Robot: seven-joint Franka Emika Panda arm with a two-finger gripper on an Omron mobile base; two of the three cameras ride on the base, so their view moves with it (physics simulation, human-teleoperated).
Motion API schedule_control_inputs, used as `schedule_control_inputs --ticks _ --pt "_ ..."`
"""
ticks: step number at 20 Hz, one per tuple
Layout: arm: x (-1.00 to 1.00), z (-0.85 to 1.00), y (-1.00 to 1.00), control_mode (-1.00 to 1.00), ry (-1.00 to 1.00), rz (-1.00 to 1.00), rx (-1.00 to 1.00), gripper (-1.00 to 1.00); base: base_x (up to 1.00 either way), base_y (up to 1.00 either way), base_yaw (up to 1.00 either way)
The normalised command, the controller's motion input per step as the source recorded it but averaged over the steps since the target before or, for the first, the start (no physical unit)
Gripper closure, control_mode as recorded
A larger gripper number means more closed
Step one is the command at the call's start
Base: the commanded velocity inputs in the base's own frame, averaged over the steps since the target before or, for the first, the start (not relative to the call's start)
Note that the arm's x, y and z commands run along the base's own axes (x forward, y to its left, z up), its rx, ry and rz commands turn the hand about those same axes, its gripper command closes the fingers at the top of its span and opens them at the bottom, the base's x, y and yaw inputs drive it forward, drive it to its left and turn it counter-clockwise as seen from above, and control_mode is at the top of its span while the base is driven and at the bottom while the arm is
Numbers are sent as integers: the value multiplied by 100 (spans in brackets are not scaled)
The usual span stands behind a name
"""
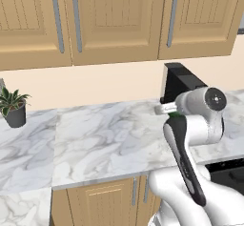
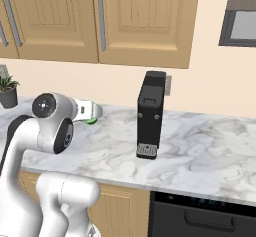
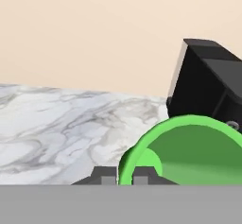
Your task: Place the pitcher and cup on the dining counter for serving.
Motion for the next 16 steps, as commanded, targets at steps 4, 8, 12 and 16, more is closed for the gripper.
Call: schedule_control_inputs --ticks 4,8,12,16 --pt "-47 14 0 -100 -1 10 0 100 0 0 0" --pt "0 0 0 100 0 0 0 100 -57 2 3" --pt "0 0 0 100 0 0 0 100 -100 1 2" --pt "0 0 0 100 0 0 0 100 -100 -4 -24"
